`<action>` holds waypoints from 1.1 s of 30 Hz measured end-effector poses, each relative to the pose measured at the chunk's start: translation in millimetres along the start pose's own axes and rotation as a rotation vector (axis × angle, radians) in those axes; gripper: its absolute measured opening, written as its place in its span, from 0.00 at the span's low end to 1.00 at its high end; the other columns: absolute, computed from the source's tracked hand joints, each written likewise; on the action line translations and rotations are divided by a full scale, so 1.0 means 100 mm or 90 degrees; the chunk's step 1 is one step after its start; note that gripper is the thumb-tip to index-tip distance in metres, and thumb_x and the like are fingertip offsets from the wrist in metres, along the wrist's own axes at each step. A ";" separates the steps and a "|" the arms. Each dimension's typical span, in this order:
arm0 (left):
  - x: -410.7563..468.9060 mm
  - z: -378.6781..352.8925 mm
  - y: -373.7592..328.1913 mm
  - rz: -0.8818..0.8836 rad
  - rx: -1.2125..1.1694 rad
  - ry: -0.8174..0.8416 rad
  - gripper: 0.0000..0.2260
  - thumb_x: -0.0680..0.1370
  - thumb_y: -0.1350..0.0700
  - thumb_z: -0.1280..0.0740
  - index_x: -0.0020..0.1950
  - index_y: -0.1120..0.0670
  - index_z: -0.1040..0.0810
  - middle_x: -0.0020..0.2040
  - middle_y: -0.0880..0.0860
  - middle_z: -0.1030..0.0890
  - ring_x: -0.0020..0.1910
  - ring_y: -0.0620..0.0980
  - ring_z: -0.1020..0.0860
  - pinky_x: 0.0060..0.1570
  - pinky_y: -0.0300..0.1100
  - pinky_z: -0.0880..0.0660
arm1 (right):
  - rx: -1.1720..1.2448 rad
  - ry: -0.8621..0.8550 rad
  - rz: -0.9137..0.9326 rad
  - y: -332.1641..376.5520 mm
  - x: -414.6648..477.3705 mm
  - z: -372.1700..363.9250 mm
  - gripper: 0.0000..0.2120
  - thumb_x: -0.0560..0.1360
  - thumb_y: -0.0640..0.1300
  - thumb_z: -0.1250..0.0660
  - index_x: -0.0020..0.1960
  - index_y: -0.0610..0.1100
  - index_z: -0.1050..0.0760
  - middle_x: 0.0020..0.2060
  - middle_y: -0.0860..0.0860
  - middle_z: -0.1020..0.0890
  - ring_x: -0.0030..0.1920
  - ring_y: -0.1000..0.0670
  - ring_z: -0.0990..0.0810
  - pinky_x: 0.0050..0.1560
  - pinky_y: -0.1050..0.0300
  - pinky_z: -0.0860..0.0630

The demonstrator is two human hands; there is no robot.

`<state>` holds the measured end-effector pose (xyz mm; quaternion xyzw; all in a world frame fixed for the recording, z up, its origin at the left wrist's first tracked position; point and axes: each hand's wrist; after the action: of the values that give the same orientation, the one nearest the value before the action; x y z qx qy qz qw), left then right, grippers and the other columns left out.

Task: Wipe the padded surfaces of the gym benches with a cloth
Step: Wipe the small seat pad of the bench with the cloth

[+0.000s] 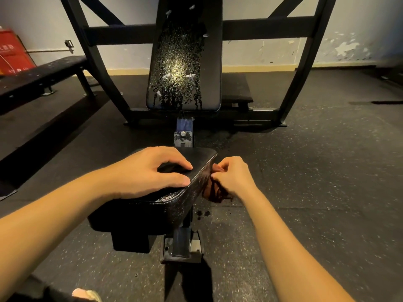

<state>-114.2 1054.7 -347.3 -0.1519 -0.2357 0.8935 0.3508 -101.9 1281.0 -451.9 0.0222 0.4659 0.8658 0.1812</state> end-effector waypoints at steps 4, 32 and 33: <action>-0.01 0.01 -0.04 0.000 0.009 -0.002 0.30 0.68 0.33 0.35 0.63 0.47 0.17 0.62 0.43 0.20 0.62 0.42 0.23 0.68 0.46 0.29 | 0.038 0.207 0.056 0.20 -0.08 0.29 0.02 0.71 0.36 0.24 0.42 0.41 0.16 0.40 0.55 0.13 0.50 0.60 0.16 0.50 0.59 0.21; 0.03 -0.04 0.08 0.006 0.031 -0.013 0.23 0.72 0.34 0.33 0.63 0.41 0.18 0.62 0.40 0.19 0.63 0.41 0.23 0.68 0.50 0.27 | -0.127 0.035 0.176 0.06 -0.13 0.13 0.04 0.76 0.41 0.29 0.43 0.44 0.16 0.47 0.54 0.14 0.53 0.54 0.16 0.54 0.57 0.21; 0.03 -0.04 0.09 0.006 0.032 -0.012 0.24 0.71 0.32 0.33 0.63 0.41 0.18 0.62 0.40 0.20 0.63 0.41 0.23 0.68 0.50 0.27 | -0.127 0.036 0.197 0.07 -0.20 0.11 0.05 0.76 0.42 0.29 0.42 0.44 0.17 0.45 0.55 0.15 0.50 0.55 0.17 0.51 0.59 0.22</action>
<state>-119.6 1052.2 -355.3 -0.1356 -0.2156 0.9021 0.3484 -82.8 1279.5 -437.1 0.0512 0.3739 0.9254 0.0337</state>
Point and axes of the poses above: each hand's wrist, its own x-axis towards the middle knuckle, its own z-axis out of the back of the hand, y = z × x
